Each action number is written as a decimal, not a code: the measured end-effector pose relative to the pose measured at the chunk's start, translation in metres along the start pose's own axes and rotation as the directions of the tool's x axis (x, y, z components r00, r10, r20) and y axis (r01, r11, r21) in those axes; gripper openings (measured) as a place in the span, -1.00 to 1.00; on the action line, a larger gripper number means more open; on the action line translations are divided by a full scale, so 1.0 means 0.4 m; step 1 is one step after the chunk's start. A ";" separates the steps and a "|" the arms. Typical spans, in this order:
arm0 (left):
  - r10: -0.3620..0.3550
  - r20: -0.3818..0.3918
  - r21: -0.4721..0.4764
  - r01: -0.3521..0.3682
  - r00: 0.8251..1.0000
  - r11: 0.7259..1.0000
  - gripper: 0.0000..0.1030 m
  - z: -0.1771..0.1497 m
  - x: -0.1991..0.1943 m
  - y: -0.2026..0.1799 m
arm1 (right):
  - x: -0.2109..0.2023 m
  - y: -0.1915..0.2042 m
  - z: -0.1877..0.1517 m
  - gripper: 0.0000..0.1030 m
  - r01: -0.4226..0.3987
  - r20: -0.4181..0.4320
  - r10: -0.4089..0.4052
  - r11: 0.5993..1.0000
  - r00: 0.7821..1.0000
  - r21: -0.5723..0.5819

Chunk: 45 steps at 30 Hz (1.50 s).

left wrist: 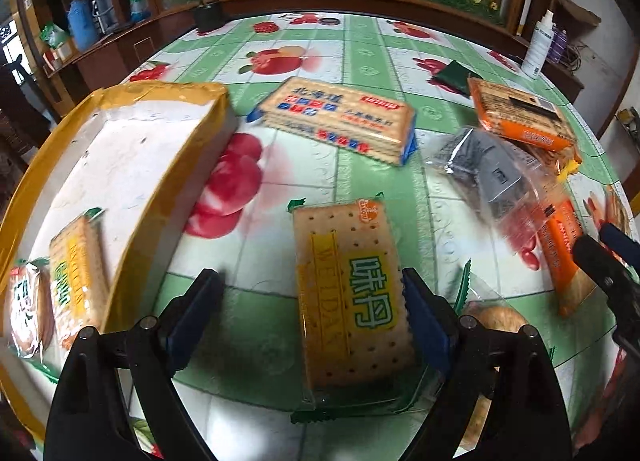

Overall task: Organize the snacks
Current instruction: 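Grasp orange chicken-soup cracker pack with right tool while left tool approaches second WEIDAN pack, then grasp second WEIDAN pack with left tool while right tool lifts orange pack, then carry both packs over the yellow tray and open both tools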

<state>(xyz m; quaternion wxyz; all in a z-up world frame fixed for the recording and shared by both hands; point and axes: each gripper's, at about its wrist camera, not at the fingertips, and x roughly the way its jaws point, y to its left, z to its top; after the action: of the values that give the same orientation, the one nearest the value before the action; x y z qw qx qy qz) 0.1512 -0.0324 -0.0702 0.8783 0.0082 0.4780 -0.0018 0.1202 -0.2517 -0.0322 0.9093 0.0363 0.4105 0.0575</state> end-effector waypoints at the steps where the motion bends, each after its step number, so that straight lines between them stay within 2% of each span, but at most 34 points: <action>1: -0.009 -0.001 -0.008 0.009 1.000 1.000 0.74 -0.006 -0.002 0.008 | 0.011 0.004 0.004 0.71 0.000 -0.011 0.000 1.000 1.000 -0.007; 4: -0.014 0.008 -0.015 0.014 1.000 1.000 0.75 -0.022 -0.009 0.023 | 0.048 0.016 0.002 0.71 -0.002 -0.066 0.000 1.000 0.998 -0.022; 7: -0.017 0.007 -0.012 0.017 1.000 1.000 0.76 -0.020 -0.007 0.021 | 0.079 0.023 -0.017 0.70 0.033 -0.118 -0.038 0.998 0.992 -0.044; 8: -0.015 0.001 -0.014 0.015 1.000 1.000 0.77 -0.015 -0.004 0.018 | 0.072 0.023 -0.016 0.64 0.038 -0.106 -0.042 0.998 0.994 -0.043; 10: -0.026 -0.025 -0.010 0.026 0.999 1.000 0.77 0.002 0.003 0.007 | 0.070 0.017 -0.019 0.30 0.043 -0.114 -0.047 0.998 0.992 -0.036; 12: -0.068 -0.033 -0.022 0.068 0.997 0.997 0.77 0.027 0.007 -0.002 | 0.060 0.014 -0.023 0.11 0.049 -0.101 -0.053 0.998 0.993 -0.034; 14: -0.070 -0.042 -0.039 0.069 0.997 0.997 0.77 0.041 0.013 -0.001 | 0.052 0.010 -0.026 0.10 0.042 -0.100 -0.045 0.999 0.994 -0.024; 17: -0.016 -0.056 -0.015 0.015 0.998 1.000 0.78 0.036 0.023 0.008 | 0.045 0.007 -0.031 0.10 0.038 -0.098 -0.040 0.999 0.994 -0.023; 24: 0.005 -0.001 -0.002 -0.005 1.000 1.000 0.77 -0.003 0.004 0.026 | 0.025 -0.005 -0.032 0.08 0.006 -0.085 -0.004 1.000 0.996 0.016; 25: 0.005 0.008 -0.006 -0.005 1.000 1.000 0.73 -0.006 0.001 0.026 | 0.017 -0.004 -0.032 0.07 0.006 -0.076 -0.005 1.000 0.997 0.018; 27: -0.005 0.020 -0.008 0.005 1.000 1.000 0.49 -0.011 -0.008 0.024 | 0.005 -0.005 -0.034 0.07 0.003 -0.066 -0.001 1.000 0.998 0.027; 29: -0.019 0.025 -0.012 0.020 1.000 1.000 0.16 -0.012 -0.016 0.024 | -0.005 -0.008 -0.040 0.07 0.003 -0.061 -0.001 0.999 0.998 0.038; 34: -0.022 0.051 -0.023 0.023 0.998 0.999 -0.05 -0.027 -0.032 0.025 | -0.038 -0.027 -0.057 0.07 0.000 -0.032 0.002 0.997 0.999 0.075; 41: 0.026 0.177 -0.077 -0.012 0.984 0.997 -0.12 -0.048 -0.106 0.047 | -0.090 -0.035 -0.068 0.07 -0.014 0.048 0.009 0.995 0.999 0.102; 45: 0.015 0.221 -0.110 0.010 0.975 0.994 -0.13 -0.054 -0.146 0.069 | -0.114 -0.021 -0.068 0.07 -0.023 0.091 0.014 0.996 0.996 0.091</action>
<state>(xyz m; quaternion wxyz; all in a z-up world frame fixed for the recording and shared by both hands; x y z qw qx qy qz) 0.1019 -0.0048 -0.0326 0.9252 -0.0403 0.3766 0.0248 0.0704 -0.2655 -0.0174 0.9238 0.0843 0.3707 0.0454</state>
